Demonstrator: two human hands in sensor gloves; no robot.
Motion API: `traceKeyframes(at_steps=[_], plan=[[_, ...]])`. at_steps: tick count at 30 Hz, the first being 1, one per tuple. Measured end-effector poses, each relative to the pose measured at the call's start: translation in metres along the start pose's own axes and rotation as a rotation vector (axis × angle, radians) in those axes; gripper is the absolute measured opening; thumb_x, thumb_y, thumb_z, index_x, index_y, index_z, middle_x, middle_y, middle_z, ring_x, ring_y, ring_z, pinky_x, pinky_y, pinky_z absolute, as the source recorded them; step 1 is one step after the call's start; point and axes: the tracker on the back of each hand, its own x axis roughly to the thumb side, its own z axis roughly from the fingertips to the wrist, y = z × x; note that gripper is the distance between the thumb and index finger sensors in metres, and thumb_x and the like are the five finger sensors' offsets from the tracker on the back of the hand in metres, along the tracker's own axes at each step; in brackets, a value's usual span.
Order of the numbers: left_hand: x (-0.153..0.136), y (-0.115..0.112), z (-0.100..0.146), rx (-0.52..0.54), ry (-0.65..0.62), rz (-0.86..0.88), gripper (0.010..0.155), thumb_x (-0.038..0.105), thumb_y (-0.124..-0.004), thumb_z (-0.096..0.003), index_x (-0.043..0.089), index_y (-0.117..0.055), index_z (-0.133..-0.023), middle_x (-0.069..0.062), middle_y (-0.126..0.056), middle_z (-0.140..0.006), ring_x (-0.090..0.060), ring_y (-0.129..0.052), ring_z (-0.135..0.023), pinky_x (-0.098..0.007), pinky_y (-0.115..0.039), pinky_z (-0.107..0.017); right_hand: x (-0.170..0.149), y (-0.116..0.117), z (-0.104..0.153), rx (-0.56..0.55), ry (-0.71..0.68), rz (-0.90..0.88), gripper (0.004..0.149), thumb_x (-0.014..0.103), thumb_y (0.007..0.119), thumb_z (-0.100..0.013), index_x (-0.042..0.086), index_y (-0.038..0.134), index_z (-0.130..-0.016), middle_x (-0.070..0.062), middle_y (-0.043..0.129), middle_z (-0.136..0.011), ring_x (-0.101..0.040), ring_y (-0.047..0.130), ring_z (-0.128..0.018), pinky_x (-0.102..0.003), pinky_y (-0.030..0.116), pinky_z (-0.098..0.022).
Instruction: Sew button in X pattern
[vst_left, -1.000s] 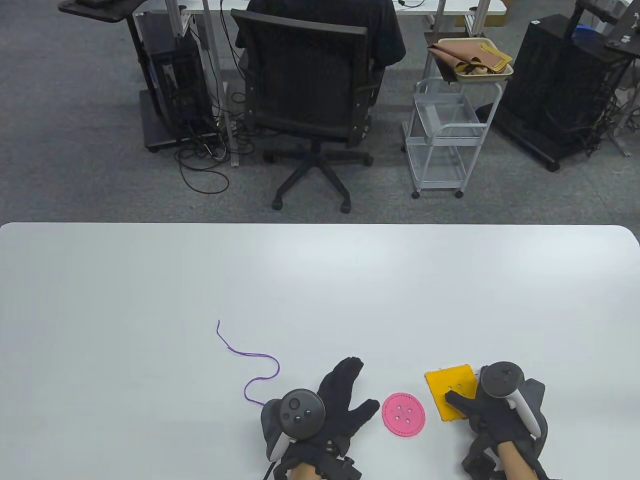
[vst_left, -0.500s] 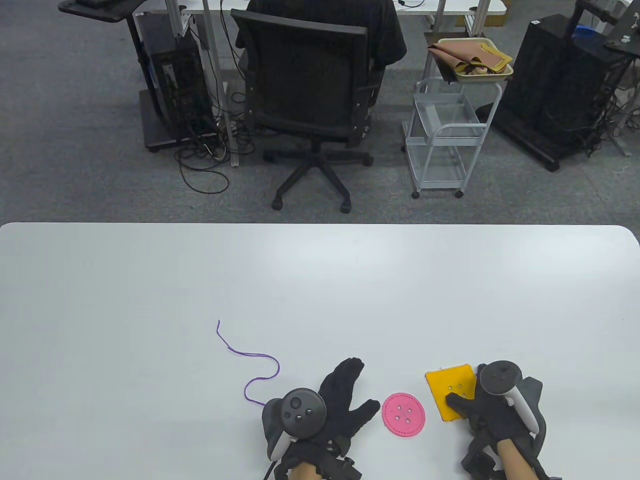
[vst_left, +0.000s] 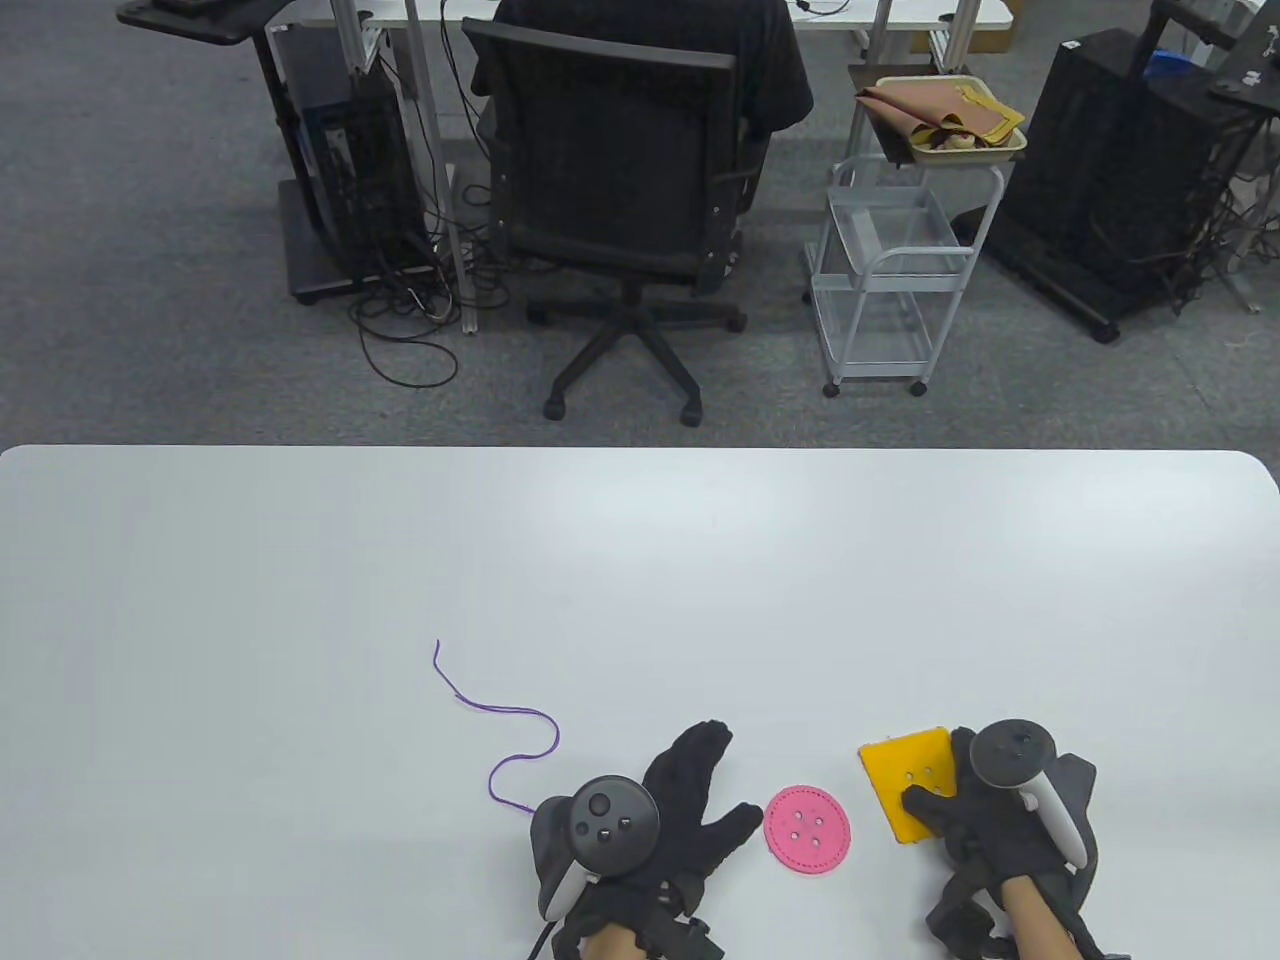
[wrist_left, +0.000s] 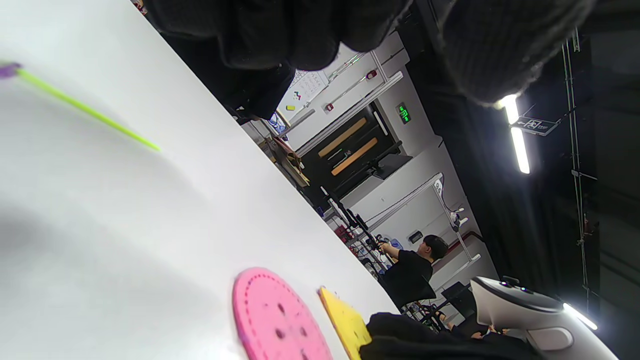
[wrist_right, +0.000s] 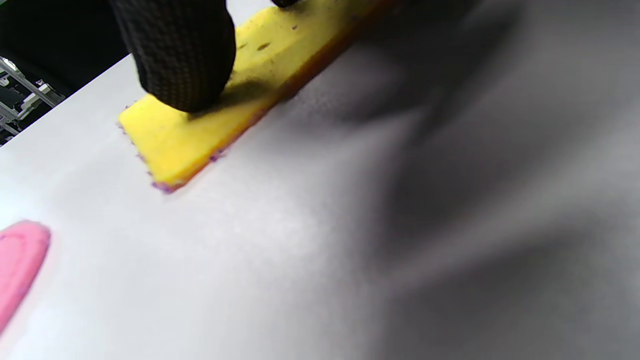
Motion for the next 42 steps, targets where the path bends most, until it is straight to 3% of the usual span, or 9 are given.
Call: traceKeyframes(at_steps=[18, 24, 32, 42], plan=[[0.000, -0.002, 0.000, -0.014, 0.007, -0.004, 0.079, 0.051, -0.080, -0.0454, 0.017, -0.050, -0.110, -0.014, -0.060, -0.113, -0.043, -0.067, -0.101, -0.059, -0.057, -0.069, 0.011, 0.007, 0.008, -0.054, -0.046, 0.080, 0.069, 0.040, 0.067, -0.056, 0.028, 0.027, -0.110, -0.024, 0.002, -0.112, -0.042, 0.007, -0.100, -0.063, 0.009, -0.078], [0.000, -0.003, 0.000, -0.024, 0.011, -0.010, 0.079, 0.051, -0.080, -0.0455, 0.016, -0.050, -0.110, -0.014, -0.060, -0.113, -0.043, -0.067, -0.100, -0.060, -0.057, -0.069, 0.015, 0.009, 0.013, -0.115, -0.057, 0.115, 0.071, 0.039, 0.068, -0.055, 0.026, 0.026, -0.110, -0.021, 0.020, -0.111, -0.038, 0.020, -0.099, -0.064, 0.016, -0.079], [0.000, -0.003, 0.000, -0.027, 0.014, -0.015, 0.080, 0.051, -0.081, -0.0454, 0.016, -0.049, -0.110, -0.014, -0.060, -0.112, -0.043, -0.067, -0.100, -0.060, -0.057, -0.069, 0.013, 0.005, 0.012, -0.125, -0.042, 0.081, 0.079, 0.038, 0.071, -0.054, 0.020, 0.017, -0.110, -0.021, 0.024, -0.110, -0.037, 0.023, -0.098, -0.064, 0.017, -0.079], [-0.002, -0.004, -0.001, -0.026, 0.017, -0.021, 0.080, 0.051, -0.080, -0.0454, 0.016, -0.049, -0.110, -0.014, -0.060, -0.112, -0.043, -0.067, -0.100, -0.061, -0.057, -0.069, 0.008, -0.002, 0.011, -0.210, -0.016, 0.032, 0.070, 0.027, 0.069, -0.056, 0.017, 0.025, -0.110, -0.014, 0.043, -0.104, -0.031, 0.040, -0.095, -0.061, 0.025, -0.081]])
